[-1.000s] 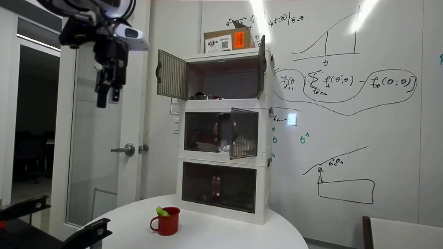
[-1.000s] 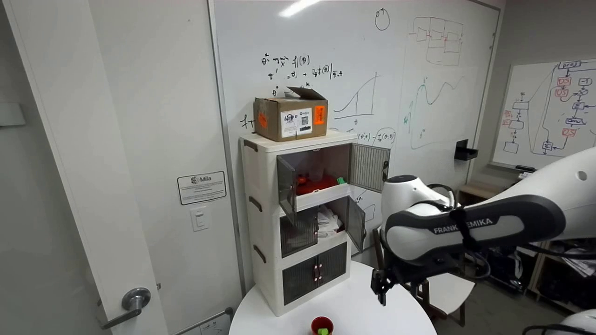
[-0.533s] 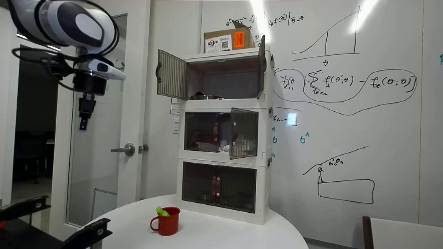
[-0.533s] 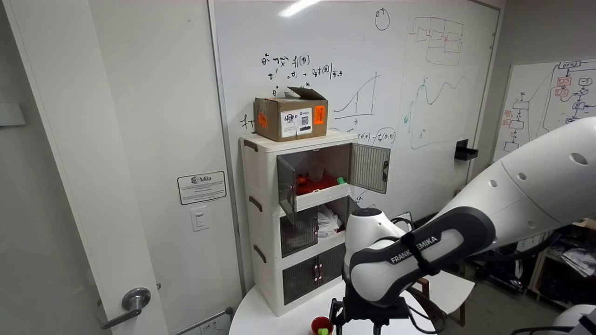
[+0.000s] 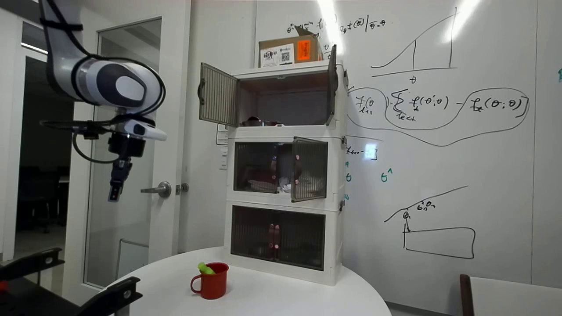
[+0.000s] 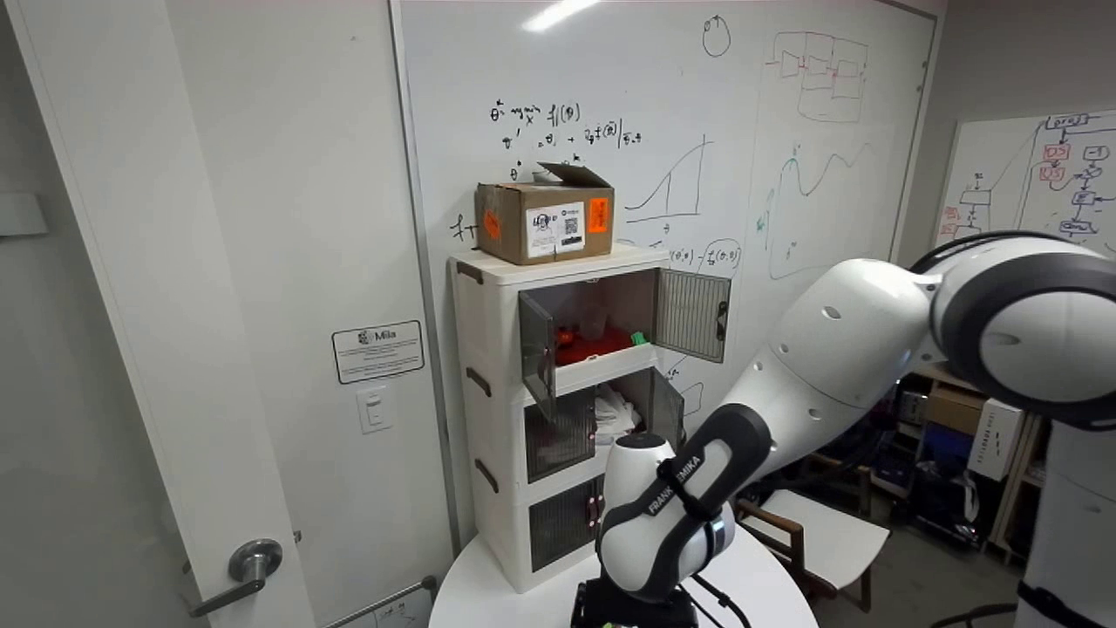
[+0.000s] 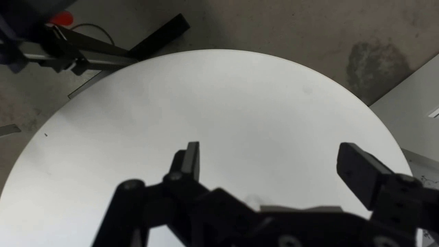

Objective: Put the cup inside the top drawer

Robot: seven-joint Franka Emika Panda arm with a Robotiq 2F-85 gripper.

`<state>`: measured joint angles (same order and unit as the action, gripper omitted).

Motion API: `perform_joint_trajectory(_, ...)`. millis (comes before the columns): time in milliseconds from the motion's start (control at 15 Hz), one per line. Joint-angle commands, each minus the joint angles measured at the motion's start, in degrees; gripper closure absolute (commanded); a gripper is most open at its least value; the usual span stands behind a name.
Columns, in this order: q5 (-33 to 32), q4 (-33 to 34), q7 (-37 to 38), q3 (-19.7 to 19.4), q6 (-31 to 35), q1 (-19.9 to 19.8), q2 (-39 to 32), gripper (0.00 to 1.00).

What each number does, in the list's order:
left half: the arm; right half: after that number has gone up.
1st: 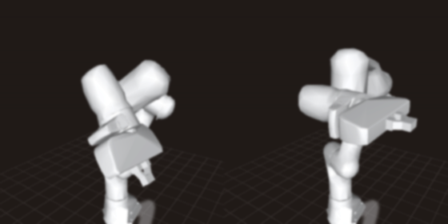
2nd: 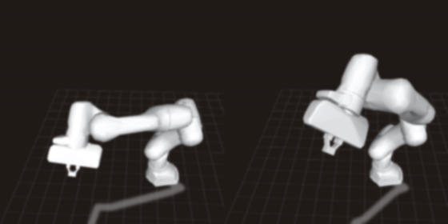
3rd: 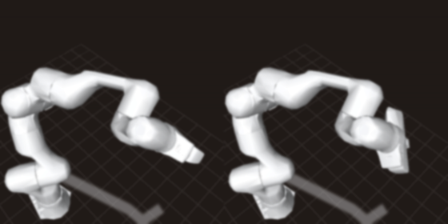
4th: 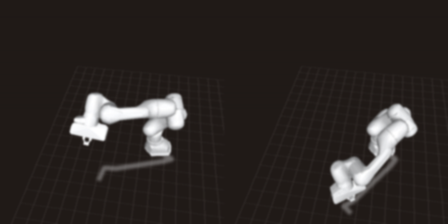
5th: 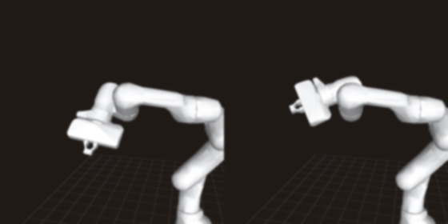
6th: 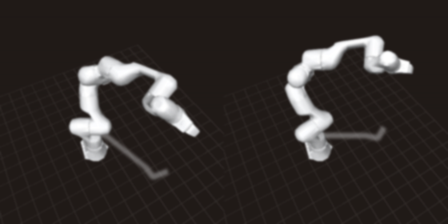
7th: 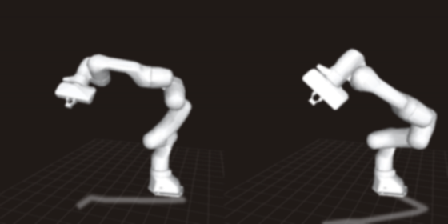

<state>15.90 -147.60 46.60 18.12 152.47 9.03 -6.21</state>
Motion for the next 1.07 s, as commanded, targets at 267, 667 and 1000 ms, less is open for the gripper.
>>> perform_joint_trajectory(267,-3.4,16.1,6.3,-8.9,-1.1,5.7,-17.6,0.0)
perform_joint_trajectory(667,-7.1,24.4,8.6,-15.3,-1.2,9.1,-27.0,0.0)
perform_joint_trajectory(1000,-8.5,29.2,9.5,-18.7,-0.8,10.4,-33.0,0.0)
